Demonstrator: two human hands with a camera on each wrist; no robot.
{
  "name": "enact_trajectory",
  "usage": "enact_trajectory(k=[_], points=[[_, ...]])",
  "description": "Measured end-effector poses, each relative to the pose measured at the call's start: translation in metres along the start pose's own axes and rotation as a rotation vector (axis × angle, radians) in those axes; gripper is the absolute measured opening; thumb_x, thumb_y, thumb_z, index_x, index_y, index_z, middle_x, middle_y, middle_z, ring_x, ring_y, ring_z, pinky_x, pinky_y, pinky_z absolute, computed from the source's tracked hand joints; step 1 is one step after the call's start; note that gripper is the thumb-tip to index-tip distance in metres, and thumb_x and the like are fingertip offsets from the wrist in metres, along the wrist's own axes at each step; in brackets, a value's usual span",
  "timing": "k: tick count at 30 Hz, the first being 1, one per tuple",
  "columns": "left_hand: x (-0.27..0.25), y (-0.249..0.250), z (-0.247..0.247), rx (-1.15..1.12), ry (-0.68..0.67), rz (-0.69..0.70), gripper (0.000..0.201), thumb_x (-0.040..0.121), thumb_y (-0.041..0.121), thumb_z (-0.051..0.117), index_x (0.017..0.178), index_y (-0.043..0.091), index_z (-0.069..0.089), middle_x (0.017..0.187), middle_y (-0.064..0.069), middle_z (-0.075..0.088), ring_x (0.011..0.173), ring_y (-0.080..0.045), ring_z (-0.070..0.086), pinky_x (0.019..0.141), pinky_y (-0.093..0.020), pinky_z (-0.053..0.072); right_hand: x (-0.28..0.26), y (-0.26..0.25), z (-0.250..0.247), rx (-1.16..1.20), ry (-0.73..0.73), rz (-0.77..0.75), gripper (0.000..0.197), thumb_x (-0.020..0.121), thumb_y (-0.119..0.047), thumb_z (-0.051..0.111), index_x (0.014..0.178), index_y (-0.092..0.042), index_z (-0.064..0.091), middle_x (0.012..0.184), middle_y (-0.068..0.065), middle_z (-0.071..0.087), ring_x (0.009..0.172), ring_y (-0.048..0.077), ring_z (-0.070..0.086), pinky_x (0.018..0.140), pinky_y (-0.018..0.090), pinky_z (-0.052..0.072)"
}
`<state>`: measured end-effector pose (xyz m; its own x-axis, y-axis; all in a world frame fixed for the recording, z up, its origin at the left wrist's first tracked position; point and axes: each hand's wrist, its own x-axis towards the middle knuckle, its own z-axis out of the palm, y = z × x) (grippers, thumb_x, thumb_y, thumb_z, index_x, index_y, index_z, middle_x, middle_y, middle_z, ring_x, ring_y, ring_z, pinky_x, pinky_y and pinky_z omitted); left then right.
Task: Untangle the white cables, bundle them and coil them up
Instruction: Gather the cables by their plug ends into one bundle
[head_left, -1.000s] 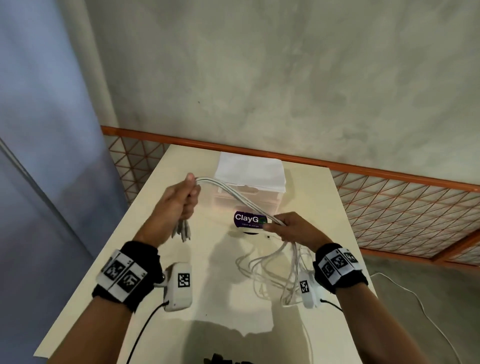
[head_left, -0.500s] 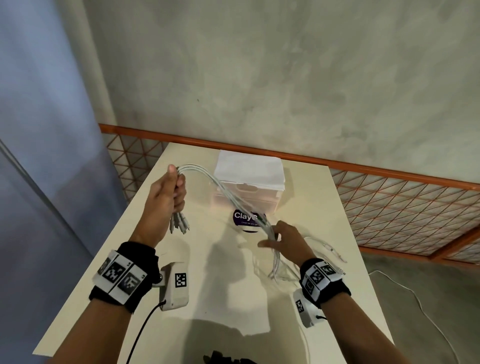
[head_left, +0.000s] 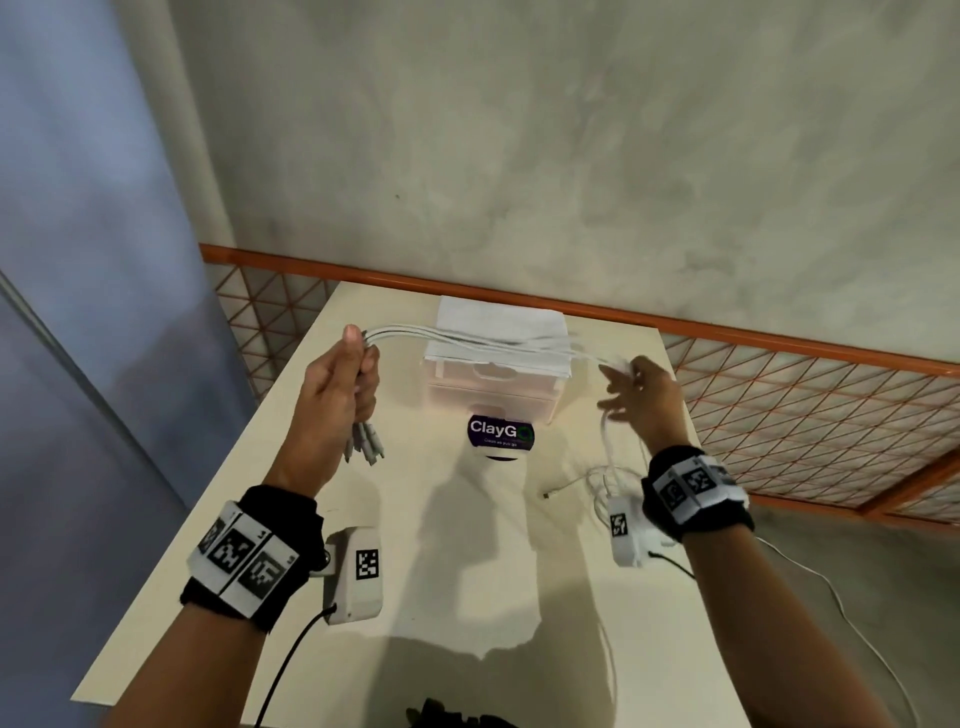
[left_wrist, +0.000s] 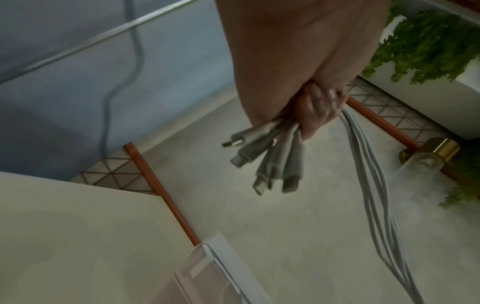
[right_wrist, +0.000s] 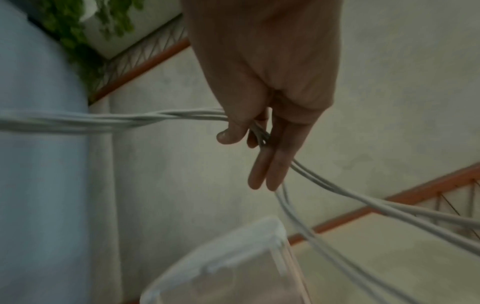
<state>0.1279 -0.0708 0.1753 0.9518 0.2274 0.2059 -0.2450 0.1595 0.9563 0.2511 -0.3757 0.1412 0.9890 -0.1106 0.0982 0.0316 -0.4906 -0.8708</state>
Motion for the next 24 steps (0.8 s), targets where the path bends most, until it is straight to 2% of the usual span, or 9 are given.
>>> enact_trajectory(k=[3, 5, 7, 9, 11, 14, 19, 21, 24], points=[[0.001, 0.005, 0.005, -0.023, 0.010, 0.028, 0.044, 0.099, 0.042, 0.029, 0.061, 0.024, 0.043, 0.049, 0.016, 0.027, 0.042, 0.000, 0.017, 0.039, -0.013, 0.019, 0.022, -0.026, -0.024, -0.010, 0.045, -0.128, 0.013, 0.087, -0.009, 0.058, 0.075, -0.011, 0.053, 0.083, 0.023, 0.067, 0.058, 0.015, 0.068, 0.067, 0.050, 0.055], [0.002, 0.010, 0.006, -0.025, 0.018, 0.050, 0.047, 0.101, 0.039, 0.027, 0.060, 0.026, 0.043, 0.048, 0.016, 0.027, 0.042, 0.000, 0.017, 0.038, -0.013, 0.019, 0.029, -0.046, -0.039, -0.010, 0.068, -0.180, 0.023, 0.085, -0.007, 0.060, 0.068, -0.017, 0.049, 0.074, 0.013, 0.066, 0.056, 0.006, 0.067, 0.069, 0.046, 0.055], [0.003, 0.013, 0.007, -0.032, 0.027, 0.066, 0.048, 0.102, 0.038, 0.026, 0.058, 0.027, 0.044, 0.048, 0.016, 0.026, 0.042, 0.000, 0.017, 0.038, -0.014, 0.018, 0.030, -0.063, -0.051, -0.004, 0.078, -0.223, 0.029, 0.083, -0.011, 0.063, 0.063, -0.023, 0.046, 0.070, 0.003, 0.064, 0.065, 0.012, 0.069, 0.074, 0.042, 0.056], [0.003, 0.014, 0.008, -0.045, 0.036, 0.075, 0.050, 0.102, 0.038, 0.026, 0.057, 0.028, 0.045, 0.048, 0.017, 0.026, 0.041, 0.000, 0.017, 0.038, -0.013, 0.019, 0.026, -0.072, -0.058, 0.068, 0.047, -0.251, 0.026, 0.082, -0.018, 0.067, 0.065, -0.025, 0.048, 0.075, 0.003, 0.064, 0.076, 0.023, 0.072, 0.077, 0.039, 0.055], [0.002, 0.012, 0.008, -0.052, 0.046, 0.077, 0.048, 0.102, 0.037, 0.026, 0.058, 0.027, 0.043, 0.048, 0.016, 0.026, 0.041, 0.001, 0.018, 0.038, -0.013, 0.020, 0.020, -0.073, -0.061, 0.157, -0.032, -0.255, 0.021, 0.085, -0.016, 0.065, 0.071, -0.021, 0.051, 0.079, 0.004, 0.063, 0.081, 0.023, 0.071, 0.079, 0.034, 0.055], [0.001, 0.008, 0.006, -0.041, 0.058, 0.064, 0.045, 0.102, 0.037, 0.025, 0.063, 0.021, 0.039, 0.047, 0.016, 0.027, 0.040, 0.001, 0.017, 0.037, -0.013, 0.019, 0.007, -0.062, -0.053, 0.192, -0.203, -0.195, 0.015, 0.089, -0.002, 0.057, 0.080, -0.014, 0.054, 0.085, 0.005, 0.063, 0.072, 0.011, 0.070, 0.071, 0.025, 0.056], [-0.004, 0.001, 0.000, 0.004, 0.045, -0.011, 0.043, 0.101, 0.040, 0.027, 0.064, 0.020, 0.039, 0.047, 0.015, 0.027, 0.040, 0.001, 0.017, 0.037, -0.013, 0.018, -0.029, -0.013, -0.023, -0.163, -0.601, 0.043, 0.015, 0.084, 0.003, 0.060, 0.093, -0.009, 0.059, 0.097, 0.007, 0.067, 0.068, 0.020, 0.069, 0.061, 0.029, 0.056], [-0.007, -0.002, 0.000, 0.079, -0.011, -0.074, 0.042, 0.099, 0.044, 0.030, 0.064, 0.021, 0.039, 0.049, 0.015, 0.025, 0.042, -0.001, 0.016, 0.038, -0.015, 0.015, -0.041, 0.000, -0.008, -0.277, -0.695, 0.145, 0.034, 0.080, -0.008, 0.069, 0.112, -0.007, 0.055, 0.108, 0.005, 0.061, 0.073, 0.020, 0.067, 0.058, 0.024, 0.053], [-0.011, -0.006, 0.005, 0.197, -0.141, -0.192, 0.041, 0.092, 0.051, 0.037, 0.064, 0.022, 0.037, 0.052, 0.014, 0.023, 0.045, -0.003, 0.014, 0.039, -0.018, 0.012, -0.051, -0.013, 0.009, -0.324, -0.583, -0.014, 0.079, 0.065, -0.033, 0.083, 0.131, -0.023, 0.043, 0.121, -0.005, 0.049, 0.091, 0.016, 0.057, 0.071, 0.021, 0.046]])
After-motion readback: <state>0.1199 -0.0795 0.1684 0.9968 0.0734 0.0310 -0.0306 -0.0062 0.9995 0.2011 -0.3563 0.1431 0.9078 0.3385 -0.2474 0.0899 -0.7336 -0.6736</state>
